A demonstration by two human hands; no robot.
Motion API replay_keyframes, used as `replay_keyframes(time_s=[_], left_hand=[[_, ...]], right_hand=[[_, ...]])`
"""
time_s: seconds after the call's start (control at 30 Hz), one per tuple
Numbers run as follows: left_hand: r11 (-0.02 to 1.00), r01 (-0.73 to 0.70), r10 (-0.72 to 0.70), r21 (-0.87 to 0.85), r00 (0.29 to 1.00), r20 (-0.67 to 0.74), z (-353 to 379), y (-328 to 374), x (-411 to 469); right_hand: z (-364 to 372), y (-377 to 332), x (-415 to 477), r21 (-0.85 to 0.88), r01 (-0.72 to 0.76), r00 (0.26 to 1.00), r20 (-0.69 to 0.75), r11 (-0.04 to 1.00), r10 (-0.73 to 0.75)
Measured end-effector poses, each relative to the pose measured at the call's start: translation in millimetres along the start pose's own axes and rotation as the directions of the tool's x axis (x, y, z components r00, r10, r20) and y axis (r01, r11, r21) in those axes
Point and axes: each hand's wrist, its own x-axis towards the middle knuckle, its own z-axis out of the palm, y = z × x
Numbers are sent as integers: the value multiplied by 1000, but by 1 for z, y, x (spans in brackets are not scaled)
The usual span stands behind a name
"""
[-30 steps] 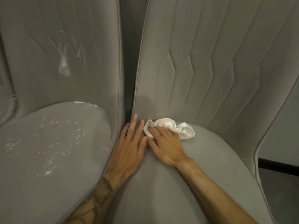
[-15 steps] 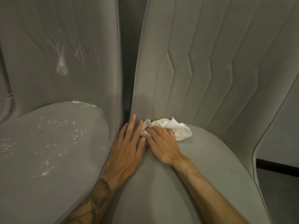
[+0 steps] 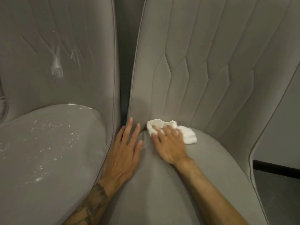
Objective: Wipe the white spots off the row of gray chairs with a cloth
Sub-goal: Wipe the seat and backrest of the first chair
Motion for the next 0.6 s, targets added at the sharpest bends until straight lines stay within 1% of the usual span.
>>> replay_keyframes(time_s=[0.07, 0.1, 0.13, 0.2, 0.27, 0.33, 0.4, 0.47, 0.53, 0.6], left_hand=[[1000, -9, 9, -18, 1000, -5, 0, 0, 0], [1000, -11, 11, -10, 1000, -4, 0, 0, 1], [1000, -11, 11, 4, 1000, 1, -1, 0, 0], [1000, 8, -9, 14, 1000, 21, -1, 0, 0], [999, 27, -28, 19, 999, 44, -2, 2, -2], [999, 33, -34, 34, 998, 54, -3, 2, -3], [998, 35, -38, 50, 998, 58, -5, 4, -3], [997, 41, -45, 61, 997, 69, -9, 6, -2], [997, 37, -43, 65, 994, 96, -13, 9, -4], [997, 54, -59, 46, 990, 126, -13, 8, -12]], right_hand=[[5, -19, 1, 61, 92, 996, 11, 994, -93], [3, -18, 2, 84, 129, 991, 16, 988, -131], [-2, -10, 1, 70, 158, 987, 27, 985, -160], [-12, 17, 2, -28, 176, 983, 55, 984, -174], [-21, 47, -3, -54, 114, 992, 54, 992, -112], [-29, 71, -12, 1, 18, 1000, 23, 1000, -18], [-33, 79, -20, 63, -63, 998, -11, 996, 64], [-30, 60, -18, 48, -72, 997, -21, 996, 73], [-19, 20, -13, 38, 27, 1000, 3, 999, -27], [-7, -14, -14, 81, 92, 994, 50, 993, -96]])
